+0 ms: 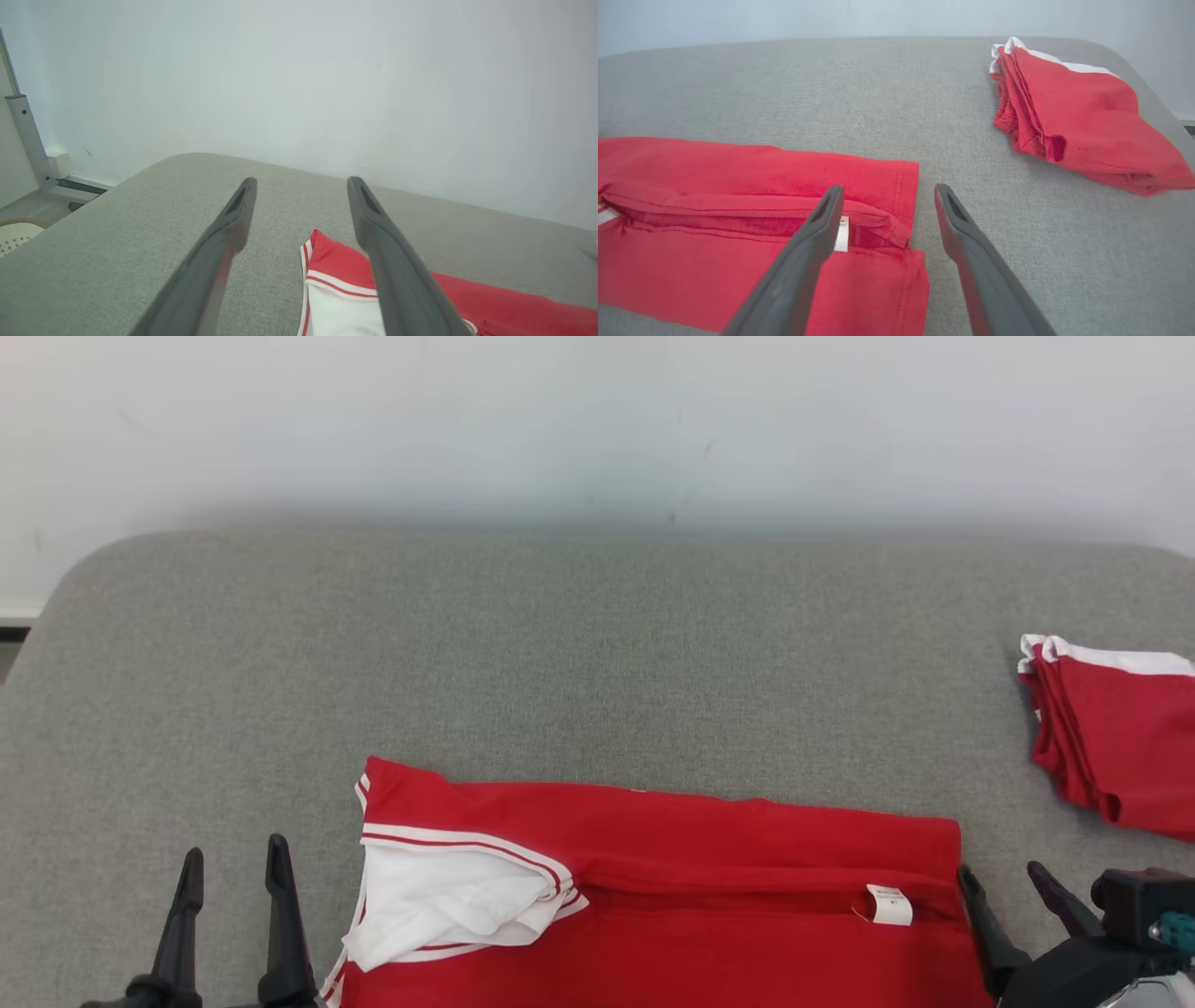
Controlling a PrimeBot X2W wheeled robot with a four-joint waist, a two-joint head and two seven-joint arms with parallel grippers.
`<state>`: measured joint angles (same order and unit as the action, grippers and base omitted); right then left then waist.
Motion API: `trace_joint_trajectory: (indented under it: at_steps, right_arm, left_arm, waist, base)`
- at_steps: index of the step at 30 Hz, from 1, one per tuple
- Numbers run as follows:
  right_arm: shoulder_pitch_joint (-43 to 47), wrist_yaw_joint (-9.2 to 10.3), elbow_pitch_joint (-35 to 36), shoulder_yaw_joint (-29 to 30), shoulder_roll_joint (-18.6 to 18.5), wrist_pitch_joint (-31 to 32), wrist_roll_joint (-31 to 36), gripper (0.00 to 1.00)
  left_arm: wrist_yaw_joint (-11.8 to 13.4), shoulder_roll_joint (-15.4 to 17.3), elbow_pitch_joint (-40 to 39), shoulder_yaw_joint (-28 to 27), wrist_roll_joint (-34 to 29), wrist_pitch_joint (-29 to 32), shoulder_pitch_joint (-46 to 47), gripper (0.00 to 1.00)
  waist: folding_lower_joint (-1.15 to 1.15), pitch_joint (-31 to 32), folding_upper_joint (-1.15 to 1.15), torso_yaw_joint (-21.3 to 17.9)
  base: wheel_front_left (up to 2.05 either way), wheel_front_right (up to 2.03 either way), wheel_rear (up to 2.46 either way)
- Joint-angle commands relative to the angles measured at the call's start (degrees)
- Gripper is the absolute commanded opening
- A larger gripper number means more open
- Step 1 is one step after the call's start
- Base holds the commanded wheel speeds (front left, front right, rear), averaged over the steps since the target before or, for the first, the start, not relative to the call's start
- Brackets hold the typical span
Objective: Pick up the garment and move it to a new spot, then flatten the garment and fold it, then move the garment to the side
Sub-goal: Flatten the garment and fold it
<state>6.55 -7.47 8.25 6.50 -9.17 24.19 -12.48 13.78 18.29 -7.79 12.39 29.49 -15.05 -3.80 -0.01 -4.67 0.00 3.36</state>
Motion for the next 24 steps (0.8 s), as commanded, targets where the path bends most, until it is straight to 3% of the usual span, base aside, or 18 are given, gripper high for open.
trace_joint_trajectory:
  at_steps: [1, 8, 15, 20, 24]
  right_arm:
    - [0.3, -0.03, -0.3, 0.2, 0.9, -2.2, 0.6, 1.00]
    - [-0.2, -0.03, -4.3, -0.4, 3.6, -15.7, 0.0, 1.00]
    - [-1.1, -0.03, -10.1, -0.4, 4.4, -26.2, 1.6, 1.00]
    - [-2.3, -0.03, -14.0, 0.7, 4.6, -26.3, 2.8, 1.00]
    - [-5.7, -0.03, -17.7, 2.5, 4.7, -22.8, 4.1, 1.00]
  left_arm:
    - [-1.0, -0.9, -0.3, -0.9, -1.7, -0.1, -1.5, 1.00]
    - [-8.4, -5.2, 1.3, -4.3, -8.4, -0.1, -3.0, 1.00]
    - [-13.3, -8.1, 6.9, -6.5, -11.1, -0.1, -3.2, 1.00]
    - [-15.2, -10.0, 8.4, -9.0, -12.5, -0.1, -3.1, 1.00]
    - [-16.5, -10.9, 8.8, -10.4, -13.7, -0.1, -3.3, 1.00]
  waist:
    - [0.01, 2.1, 0.00, -0.8]
    - [0.01, 4.6, 0.00, -2.6]
    - [0.01, 5.3, 0.00, -3.9]
    - [0.01, 5.4, 0.00, -4.1]
    - [0.01, 5.0, 0.00, -4.4]
  base:
    - [0.00, 0.00, 0.00]
    - [0.00, 0.00, 0.00]
    - [0.00, 0.00, 0.00]
    - [0.00, 0.00, 0.00]
    - [0.00, 0.00, 0.00]
